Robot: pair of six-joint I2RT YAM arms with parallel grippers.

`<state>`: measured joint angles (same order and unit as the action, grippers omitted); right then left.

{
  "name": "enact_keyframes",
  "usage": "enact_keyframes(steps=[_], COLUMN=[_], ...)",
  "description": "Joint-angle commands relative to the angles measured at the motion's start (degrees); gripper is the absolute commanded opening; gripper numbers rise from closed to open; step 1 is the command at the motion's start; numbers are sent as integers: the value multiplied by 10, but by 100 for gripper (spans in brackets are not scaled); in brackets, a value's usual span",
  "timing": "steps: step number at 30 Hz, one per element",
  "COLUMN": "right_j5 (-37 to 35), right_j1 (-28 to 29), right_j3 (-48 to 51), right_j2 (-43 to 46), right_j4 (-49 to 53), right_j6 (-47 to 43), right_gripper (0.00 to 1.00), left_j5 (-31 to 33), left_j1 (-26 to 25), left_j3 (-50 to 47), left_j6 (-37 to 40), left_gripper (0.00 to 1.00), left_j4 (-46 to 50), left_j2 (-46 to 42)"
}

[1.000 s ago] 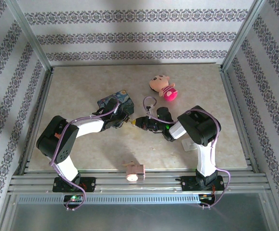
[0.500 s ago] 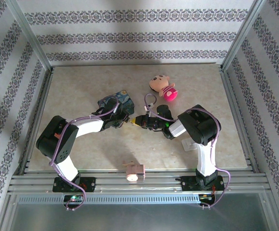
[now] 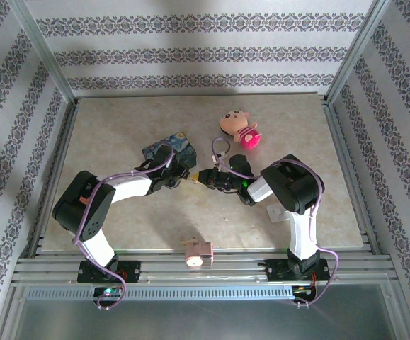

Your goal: Unlock a padlock with a key

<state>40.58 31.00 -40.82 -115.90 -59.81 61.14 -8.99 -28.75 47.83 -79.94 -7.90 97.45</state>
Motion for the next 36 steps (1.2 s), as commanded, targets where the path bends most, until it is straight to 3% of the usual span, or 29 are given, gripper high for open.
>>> enact_keyframes(steps=[1,36], right_j5=[-32,-98], right_j1=[17,41], right_j3=[-14,7], right_j2=[2,5], right_j4=[-64,-75], right_j6=[-13,-17], right_gripper=[0,0], left_j5=[-72,-87], left_j1=[-13,-13], left_j3=[-19,-38], left_j6=[-51,-29], left_gripper=[4,5], left_j4=[-17,-57], left_j2=[11,3])
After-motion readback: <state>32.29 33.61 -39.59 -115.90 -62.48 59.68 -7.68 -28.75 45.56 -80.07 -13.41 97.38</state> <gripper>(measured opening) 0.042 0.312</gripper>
